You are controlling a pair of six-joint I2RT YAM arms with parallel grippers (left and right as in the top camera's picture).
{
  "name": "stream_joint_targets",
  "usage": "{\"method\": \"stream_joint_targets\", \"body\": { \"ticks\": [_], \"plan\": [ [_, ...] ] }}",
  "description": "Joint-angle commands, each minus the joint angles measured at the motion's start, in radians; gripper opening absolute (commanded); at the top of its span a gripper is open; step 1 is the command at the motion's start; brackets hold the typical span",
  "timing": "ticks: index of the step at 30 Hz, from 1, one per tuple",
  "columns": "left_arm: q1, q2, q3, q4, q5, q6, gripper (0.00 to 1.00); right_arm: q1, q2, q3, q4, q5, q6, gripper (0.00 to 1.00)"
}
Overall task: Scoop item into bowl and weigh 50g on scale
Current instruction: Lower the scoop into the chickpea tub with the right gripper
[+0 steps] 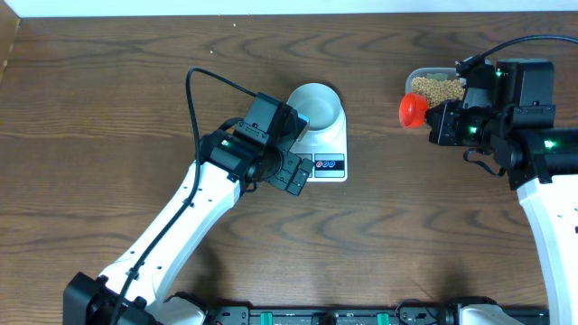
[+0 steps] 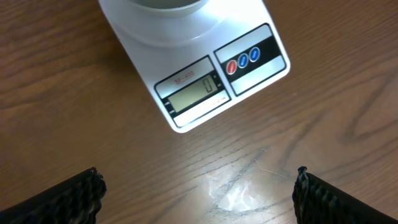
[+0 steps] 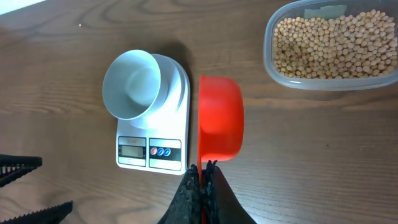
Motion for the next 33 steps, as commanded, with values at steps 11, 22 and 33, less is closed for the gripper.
{"method": "stream_joint_targets", "body": {
  "ticks": [11,22,33],
  "plan": [
    [0.005,-0.005,0.003,0.0,-0.031,0.017,0.98,-0.027,-0.006,0.041,-0.017,0.035,-0.027,0.01],
    [0.005,-0.005,0.003,0.0,-0.031,0.017,0.98,-0.188,0.054,0.201,-0.052,0.037,-0.208,0.01],
    [0.005,-0.005,0.003,0.0,-0.031,0.017,0.98,-0.233,0.247,0.201,0.076,0.124,-0.269,0.01]
  ]
}}
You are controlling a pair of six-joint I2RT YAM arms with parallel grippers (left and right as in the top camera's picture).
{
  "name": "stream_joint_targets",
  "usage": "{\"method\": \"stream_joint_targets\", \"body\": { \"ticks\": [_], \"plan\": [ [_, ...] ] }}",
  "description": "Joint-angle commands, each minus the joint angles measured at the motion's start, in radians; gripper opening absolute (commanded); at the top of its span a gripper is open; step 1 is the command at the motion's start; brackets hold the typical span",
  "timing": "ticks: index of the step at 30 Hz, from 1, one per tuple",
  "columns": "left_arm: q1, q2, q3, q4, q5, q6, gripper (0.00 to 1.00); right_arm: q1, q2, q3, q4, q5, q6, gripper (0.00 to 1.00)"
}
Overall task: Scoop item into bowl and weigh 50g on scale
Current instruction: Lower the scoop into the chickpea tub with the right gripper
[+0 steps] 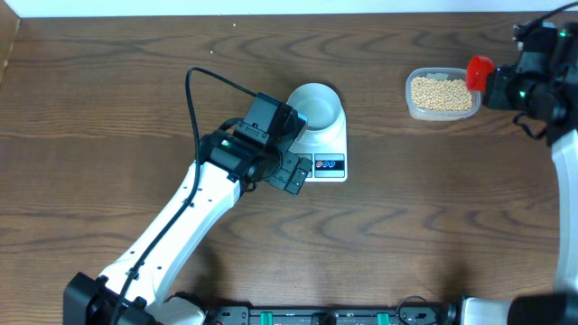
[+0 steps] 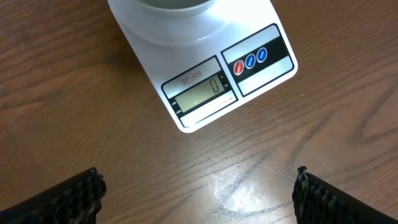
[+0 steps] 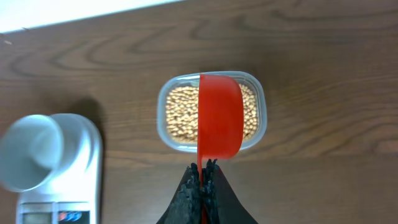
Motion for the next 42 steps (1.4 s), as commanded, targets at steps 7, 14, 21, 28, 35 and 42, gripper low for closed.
{"method": "stream_joint_targets", "body": {
  "ticks": [7,14,21,28,35,42],
  "plan": [
    [0.005,-0.005,0.003,0.0,-0.009,0.017,0.98,-0.002,0.139,0.013,0.063,0.025,-0.068,0.01],
    [0.005,-0.005,0.003,0.0,-0.009,0.017,0.98,-0.013,0.264,0.013,0.065,0.032,-0.011,0.01],
    [0.005,-0.005,0.003,0.0,-0.009,0.017,0.98,-0.035,0.322,0.013,0.063,0.022,0.081,0.01],
    [0.005,-0.005,0.003,0.0,-0.009,0.017,0.98,-0.04,0.354,0.012,0.066,-0.066,0.12,0.01],
    [0.005,-0.005,0.003,0.0,-0.009,0.017,0.98,-0.05,0.423,0.012,0.072,-0.186,0.122,0.01],
    [0.005,-0.005,0.003,0.0,-0.009,0.017,0.98,-0.051,0.479,0.012,0.113,-0.312,0.138,0.01]
  ]
}}
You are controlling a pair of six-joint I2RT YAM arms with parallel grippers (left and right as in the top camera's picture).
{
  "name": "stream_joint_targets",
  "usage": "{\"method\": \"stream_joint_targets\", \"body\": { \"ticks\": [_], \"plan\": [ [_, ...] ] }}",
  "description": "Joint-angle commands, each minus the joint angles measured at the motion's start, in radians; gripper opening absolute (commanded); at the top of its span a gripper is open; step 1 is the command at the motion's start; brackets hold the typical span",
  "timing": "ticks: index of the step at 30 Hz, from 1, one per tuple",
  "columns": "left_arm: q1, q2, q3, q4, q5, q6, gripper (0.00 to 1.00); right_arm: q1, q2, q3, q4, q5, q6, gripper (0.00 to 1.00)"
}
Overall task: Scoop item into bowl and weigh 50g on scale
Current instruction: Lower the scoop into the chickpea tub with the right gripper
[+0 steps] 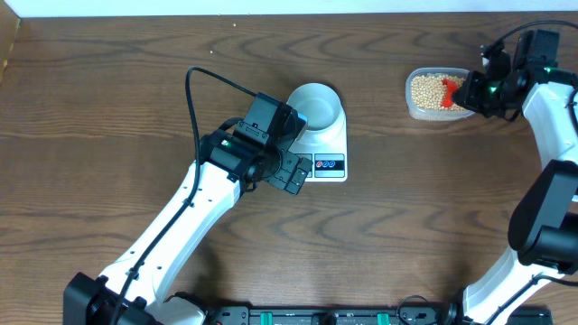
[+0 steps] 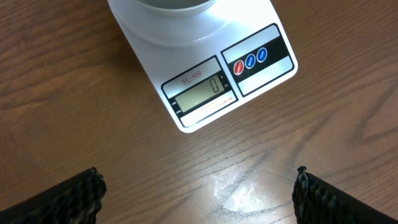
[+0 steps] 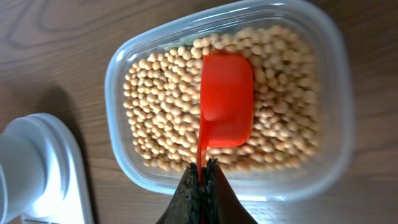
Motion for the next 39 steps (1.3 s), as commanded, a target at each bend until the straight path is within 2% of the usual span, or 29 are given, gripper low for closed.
{"method": "stream_joint_targets", "body": {
  "ticks": [1,14,22,33,39],
  "plan": [
    [0.005,-0.005,0.003,0.0,-0.009,0.017,0.98,0.0,0.056,-0.001,0.006,-0.093,0.027,0.01],
    [0.005,-0.005,0.003,0.0,-0.009,0.017,0.98,-0.111,0.061,-0.002,0.005,-0.359,0.028,0.01],
    [0.005,-0.005,0.003,0.0,-0.009,0.017,0.98,-0.108,0.068,-0.042,0.037,-0.358,0.058,0.01],
    [0.005,-0.005,0.003,0.0,-0.009,0.017,0.98,-0.086,0.188,-0.047,0.098,-0.433,0.118,0.01],
    [0.005,-0.005,0.003,0.0,-0.009,0.017,0.98,-0.094,0.195,-0.046,0.098,-0.444,0.117,0.01]
  ]
}}
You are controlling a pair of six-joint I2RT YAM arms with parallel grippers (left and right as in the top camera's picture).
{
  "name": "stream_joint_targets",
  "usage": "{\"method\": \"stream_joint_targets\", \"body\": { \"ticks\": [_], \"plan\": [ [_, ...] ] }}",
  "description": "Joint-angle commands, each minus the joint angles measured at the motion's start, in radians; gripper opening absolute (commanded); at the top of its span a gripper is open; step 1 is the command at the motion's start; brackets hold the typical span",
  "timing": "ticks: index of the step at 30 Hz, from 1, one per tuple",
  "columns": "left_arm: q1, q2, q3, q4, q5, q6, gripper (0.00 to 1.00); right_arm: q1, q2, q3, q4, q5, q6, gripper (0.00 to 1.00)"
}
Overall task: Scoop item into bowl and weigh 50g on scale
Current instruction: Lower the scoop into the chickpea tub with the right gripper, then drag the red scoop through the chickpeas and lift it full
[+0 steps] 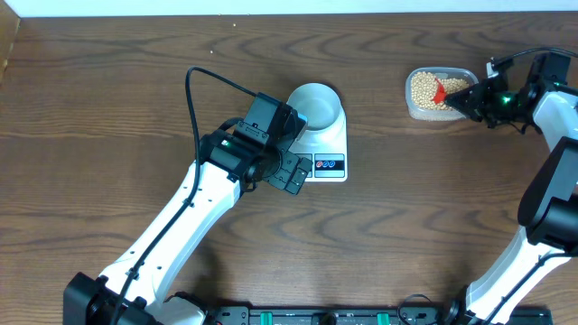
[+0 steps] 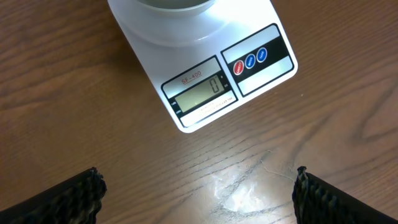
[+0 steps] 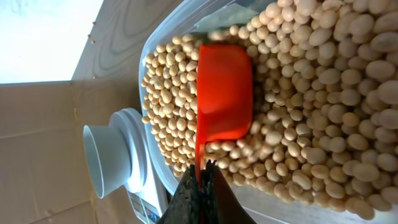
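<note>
A white bowl (image 1: 315, 105) stands empty on the white scale (image 1: 326, 153), whose display (image 2: 201, 91) reads 0. At the back right a clear tub of soybeans (image 1: 424, 90) holds the red scoop (image 3: 222, 92), pushed down among the beans (image 3: 311, 106). My right gripper (image 3: 202, 176) is shut on the scoop's thin handle, tilted steeply over the tub. My left gripper (image 2: 196, 193) hangs open just in front of the scale, nothing between its fingers.
The brown wooden table (image 1: 108, 108) stretches left and front of the scale. A white wall edge runs along the back. My left arm (image 1: 181, 226) crosses the table from the front left toward the scale.
My right gripper has tilted steeply and the scoop now sits deeper in the beans, nearer the tub's far end. The left gripper and the scale are unchanged.
My right gripper first held the empty red scoop between scale and tub. Then it held the scoop above the tub, then low on the beans, and now dug into them. The left gripper stayed open by the scale, which kept reading 0.
</note>
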Motion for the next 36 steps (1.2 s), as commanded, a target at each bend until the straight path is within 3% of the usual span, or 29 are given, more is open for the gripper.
{"method": "stream_joint_targets", "body": {
  "ticks": [1,36],
  "plan": [
    [0.005,-0.005,0.003,0.0,-0.009,0.017,0.98,0.02,0.048,-0.014,0.003,-0.003,0.018,0.01],
    [0.005,-0.005,0.003,0.0,-0.009,0.017,0.98,-0.185,-0.033,-0.014,-0.058,-0.249,-0.146,0.01]
  ]
}}
